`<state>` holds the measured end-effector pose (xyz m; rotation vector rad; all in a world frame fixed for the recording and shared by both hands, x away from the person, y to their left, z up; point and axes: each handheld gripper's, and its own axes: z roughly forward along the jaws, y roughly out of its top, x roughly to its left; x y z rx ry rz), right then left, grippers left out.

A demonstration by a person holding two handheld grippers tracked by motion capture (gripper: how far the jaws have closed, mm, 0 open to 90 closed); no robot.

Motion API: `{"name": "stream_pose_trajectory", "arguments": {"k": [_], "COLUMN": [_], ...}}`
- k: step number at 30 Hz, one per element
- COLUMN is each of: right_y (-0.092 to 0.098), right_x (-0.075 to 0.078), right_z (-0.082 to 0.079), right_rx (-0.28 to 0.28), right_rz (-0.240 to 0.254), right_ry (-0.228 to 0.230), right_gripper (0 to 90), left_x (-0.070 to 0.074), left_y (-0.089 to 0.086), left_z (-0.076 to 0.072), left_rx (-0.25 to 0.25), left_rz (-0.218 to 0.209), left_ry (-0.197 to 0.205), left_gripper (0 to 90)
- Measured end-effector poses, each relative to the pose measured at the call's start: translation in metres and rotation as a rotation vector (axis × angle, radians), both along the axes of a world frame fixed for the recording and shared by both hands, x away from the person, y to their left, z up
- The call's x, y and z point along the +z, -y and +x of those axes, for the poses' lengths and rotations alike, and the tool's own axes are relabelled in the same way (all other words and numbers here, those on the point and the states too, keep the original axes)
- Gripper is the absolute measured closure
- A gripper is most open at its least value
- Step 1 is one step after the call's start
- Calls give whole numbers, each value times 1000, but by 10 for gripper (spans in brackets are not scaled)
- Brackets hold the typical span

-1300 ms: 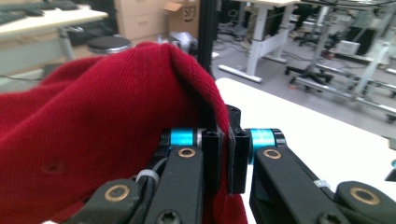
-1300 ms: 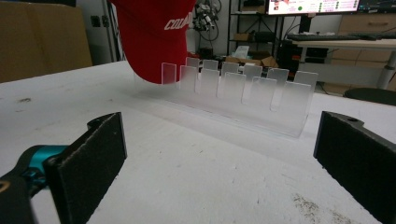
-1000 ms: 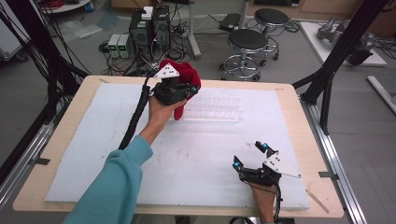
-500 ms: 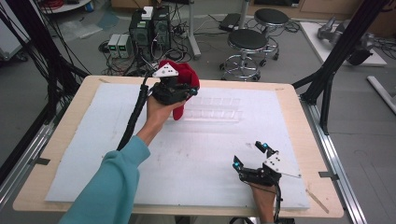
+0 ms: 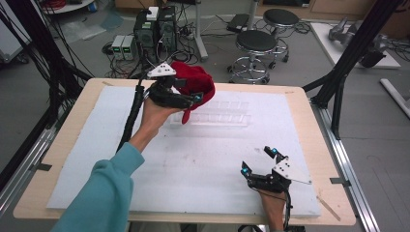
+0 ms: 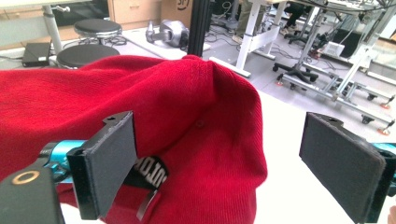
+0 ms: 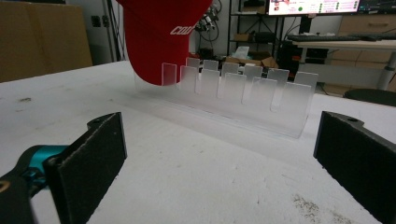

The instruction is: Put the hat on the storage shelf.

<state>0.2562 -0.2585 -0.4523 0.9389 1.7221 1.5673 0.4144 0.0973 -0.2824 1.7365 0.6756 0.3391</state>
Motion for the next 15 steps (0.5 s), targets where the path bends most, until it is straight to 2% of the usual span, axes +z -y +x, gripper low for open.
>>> {"name": "stream_pose_trajectory", "arguments": {"k": [8, 10, 15], "right_y": [0, 1, 0], "right_x": [0, 0, 0], "right_z": [0, 0, 1], "right_rx": [-1, -2, -1], "right_rz": [3, 4, 0], "right_ry": [-1, 1, -4], "right_gripper": [14, 14, 14], "left_x": [6, 5, -5], "left_y": [-31, -39, -69], "left_z": [-12, -17, -37], "left_rx": [-28, -50, -86], "left_rz": [0, 0, 38], "left_ry": [10, 15, 56], "left_gripper": [117, 108, 82]}}
